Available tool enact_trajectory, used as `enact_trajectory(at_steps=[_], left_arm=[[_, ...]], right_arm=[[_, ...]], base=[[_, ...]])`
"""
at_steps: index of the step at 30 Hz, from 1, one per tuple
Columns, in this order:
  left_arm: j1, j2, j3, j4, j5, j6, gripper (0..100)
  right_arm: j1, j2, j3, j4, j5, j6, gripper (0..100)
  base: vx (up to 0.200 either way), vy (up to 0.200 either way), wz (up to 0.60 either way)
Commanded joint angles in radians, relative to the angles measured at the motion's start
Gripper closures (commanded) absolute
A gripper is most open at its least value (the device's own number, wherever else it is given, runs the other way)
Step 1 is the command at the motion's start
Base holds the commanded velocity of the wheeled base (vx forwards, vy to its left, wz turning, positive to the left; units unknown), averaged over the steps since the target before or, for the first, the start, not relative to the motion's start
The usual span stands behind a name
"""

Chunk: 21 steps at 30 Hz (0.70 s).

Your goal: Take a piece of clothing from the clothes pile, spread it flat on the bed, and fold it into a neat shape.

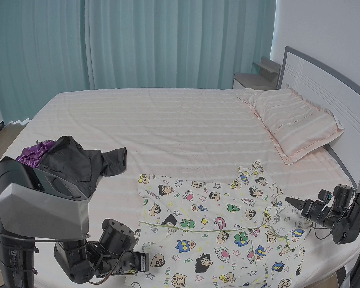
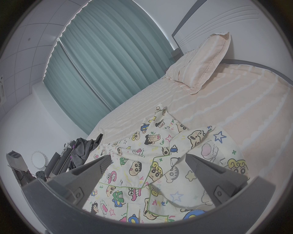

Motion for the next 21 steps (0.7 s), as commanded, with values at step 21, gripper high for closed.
enact_trajectory(at_steps=[21], left_arm=[[-0.243,-0.011,0.022,-0.006,-0.033,0.008,100]], right_arm=[[0.000,0.005,0.003,0.000,0.001,0.005,0]], base=[[0.000,0.000,0.00]])
